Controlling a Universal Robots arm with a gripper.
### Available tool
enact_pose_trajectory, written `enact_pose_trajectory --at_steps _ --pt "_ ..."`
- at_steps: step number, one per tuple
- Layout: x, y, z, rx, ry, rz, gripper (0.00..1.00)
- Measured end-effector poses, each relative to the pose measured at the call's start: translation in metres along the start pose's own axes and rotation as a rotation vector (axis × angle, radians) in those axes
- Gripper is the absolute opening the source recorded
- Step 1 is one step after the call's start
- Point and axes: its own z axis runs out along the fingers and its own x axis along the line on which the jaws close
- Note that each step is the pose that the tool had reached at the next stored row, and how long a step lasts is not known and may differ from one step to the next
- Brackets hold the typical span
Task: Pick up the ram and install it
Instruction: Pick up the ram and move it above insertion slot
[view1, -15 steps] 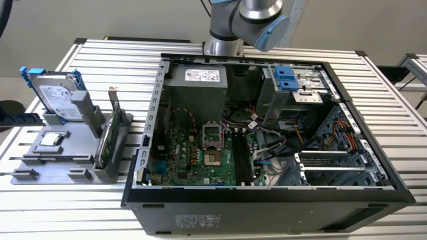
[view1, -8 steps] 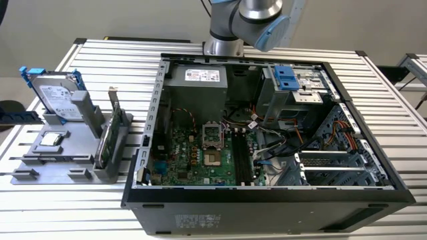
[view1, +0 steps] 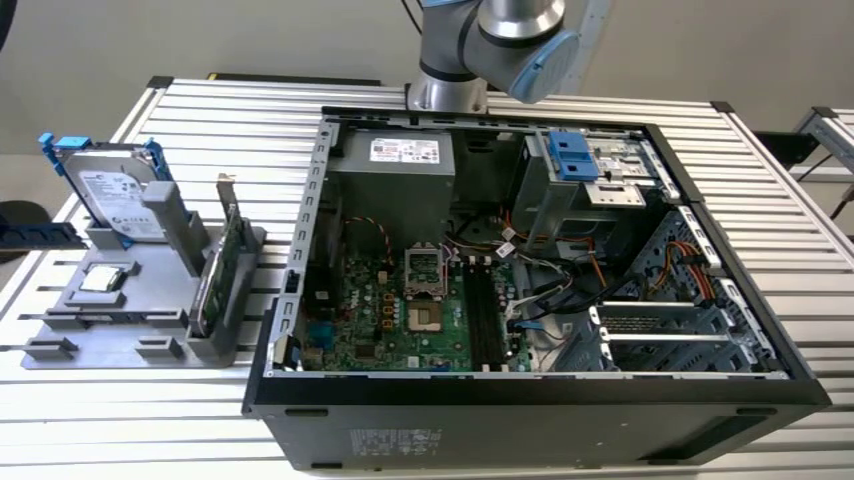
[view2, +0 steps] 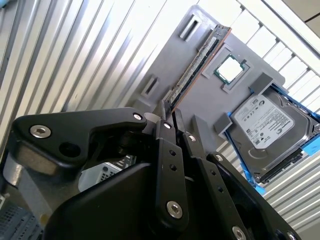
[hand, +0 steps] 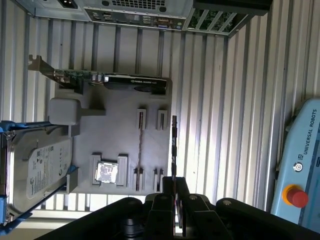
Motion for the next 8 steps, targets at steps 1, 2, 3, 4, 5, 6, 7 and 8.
enact_pose_trajectory --at_steps 1,2,3,4,5,6,7,8 --pt "0.0000 0.0000 0.0000 0.0003 0.0000 0.000 0.00" --pt "0.0000 0.0000 0.0000 0.0004 0.0001 0.000 0.00" --pt "0.0000 0.0000 0.0000 0.0005 0.0001 0.000 0.00" --pt "0.0000 0.0000 0.0000 0.0004 0.0001 0.000 0.00" --pt "0.0000 0.0000 -0.0003 0.0004 0.0001 0.000 0.00" --pt "0.0000 0.0000 -0.0006 0.0005 0.0000 0.000 0.00" --pt "0.0000 0.0000 -0.0011 0.0005 0.0000 0.000 0.00" --pt "-0.0001 0.0000 -0.0015 0.0005 0.0001 0.000 0.00"
